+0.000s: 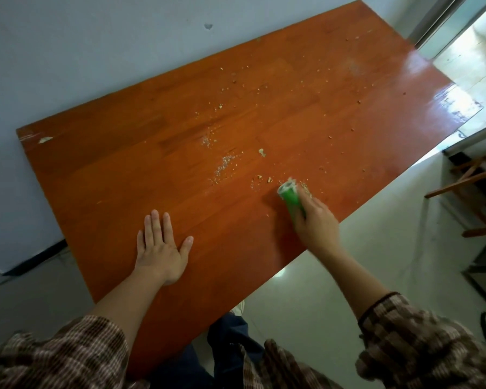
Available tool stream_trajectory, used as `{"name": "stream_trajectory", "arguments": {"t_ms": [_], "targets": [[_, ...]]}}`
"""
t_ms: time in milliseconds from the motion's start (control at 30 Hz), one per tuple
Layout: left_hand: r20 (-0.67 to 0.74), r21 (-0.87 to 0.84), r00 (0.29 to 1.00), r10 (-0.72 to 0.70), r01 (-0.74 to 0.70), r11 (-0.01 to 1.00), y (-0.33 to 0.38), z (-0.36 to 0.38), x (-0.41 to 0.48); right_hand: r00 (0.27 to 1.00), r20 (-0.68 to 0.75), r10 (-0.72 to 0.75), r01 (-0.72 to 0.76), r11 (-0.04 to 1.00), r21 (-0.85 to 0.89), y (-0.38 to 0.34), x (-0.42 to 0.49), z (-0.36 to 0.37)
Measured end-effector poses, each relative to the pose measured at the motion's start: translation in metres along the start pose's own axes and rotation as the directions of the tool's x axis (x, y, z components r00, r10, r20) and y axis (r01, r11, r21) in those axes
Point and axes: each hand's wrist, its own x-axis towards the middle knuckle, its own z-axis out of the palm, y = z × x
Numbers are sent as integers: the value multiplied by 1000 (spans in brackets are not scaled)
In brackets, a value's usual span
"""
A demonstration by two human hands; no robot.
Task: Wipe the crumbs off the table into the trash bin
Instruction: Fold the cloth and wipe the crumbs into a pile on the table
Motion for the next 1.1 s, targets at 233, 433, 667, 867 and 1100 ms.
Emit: {"name": "stream_trajectory", "arguments": {"t_ms": [233,433,667,867,1100], "targets": [[76,-4,996,-48,48,999,7,-7,0,892,221,-394,358,915,187,-94,-68,45],[107,-18,993,-43,46,999,6,-9,-2,923,146,-356,348,934,77,-62,-28,43],[108,-25,994,-36,39,999,4,-10,0,997,75,-21,28,995,-91,2,46,11],[97,-47,995,-6,11,999,0,-11,2,992,27,120,-123,980,156,-2,53,2],[-20,-111,999,31,-33,993,-6,-15,14,945,179,-274,206,923,326,-95,13,41]]}}
